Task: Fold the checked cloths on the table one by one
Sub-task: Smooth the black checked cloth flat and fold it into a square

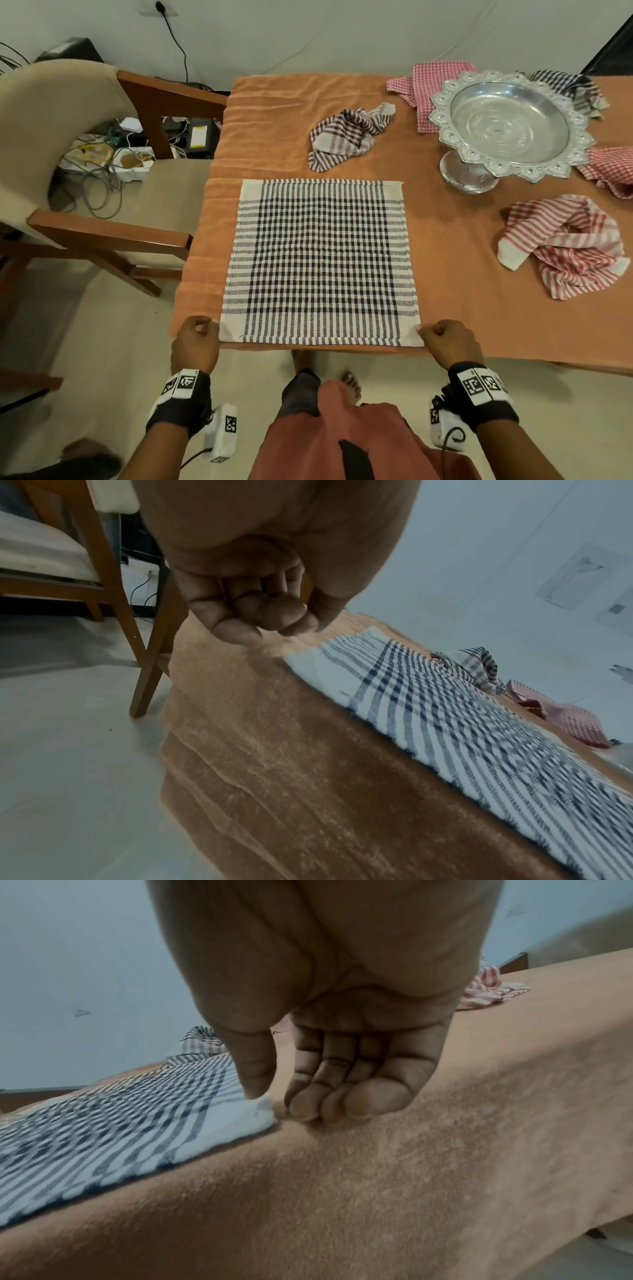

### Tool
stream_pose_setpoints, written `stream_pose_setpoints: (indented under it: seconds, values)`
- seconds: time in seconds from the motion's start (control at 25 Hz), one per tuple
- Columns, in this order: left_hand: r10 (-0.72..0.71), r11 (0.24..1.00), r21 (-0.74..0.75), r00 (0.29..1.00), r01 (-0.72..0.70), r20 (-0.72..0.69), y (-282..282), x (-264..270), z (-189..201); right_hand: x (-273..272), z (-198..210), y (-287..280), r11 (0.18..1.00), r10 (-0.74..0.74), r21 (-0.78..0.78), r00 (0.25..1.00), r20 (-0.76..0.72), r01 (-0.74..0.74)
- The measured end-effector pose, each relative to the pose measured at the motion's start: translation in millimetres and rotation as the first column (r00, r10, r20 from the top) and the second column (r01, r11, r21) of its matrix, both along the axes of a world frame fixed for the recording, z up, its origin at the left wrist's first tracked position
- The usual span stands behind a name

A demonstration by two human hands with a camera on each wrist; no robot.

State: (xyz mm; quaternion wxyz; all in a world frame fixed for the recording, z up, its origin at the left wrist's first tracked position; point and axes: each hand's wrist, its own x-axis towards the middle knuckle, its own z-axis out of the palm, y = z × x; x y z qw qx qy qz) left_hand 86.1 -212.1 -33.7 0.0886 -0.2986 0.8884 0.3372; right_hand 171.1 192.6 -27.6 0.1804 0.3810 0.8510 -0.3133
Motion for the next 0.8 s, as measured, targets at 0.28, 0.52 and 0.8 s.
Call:
stream_pose_setpoints:
  seconds: [0.28, 0.52, 0.8]
  values:
    - [-0.18, 0.977, 0.084, 0.968, 0.197, -0.173, 27.2, -29.1, 24.1, -16.6, 21.0, 12.3, 0.998, 0.056, 0.011, 0.994, -0.092, -0.056]
    - [-0.408, 0.877, 0.183, 0.889, 0.445, -0.207, 92.0, -96.5, 32.8, -98.8, 35.7, -17.9, 0.983, 0.15, -0.069, 0.963, -0.222, -0.169]
    - [-0.752, 0.647, -0.024, 0.633, 0.762, -0.184, 150.2, -197.2, 3.3, -239.6, 27.7, -86.8, 0.894, 0.399, -0.082, 0.867, -0.297, -0.44]
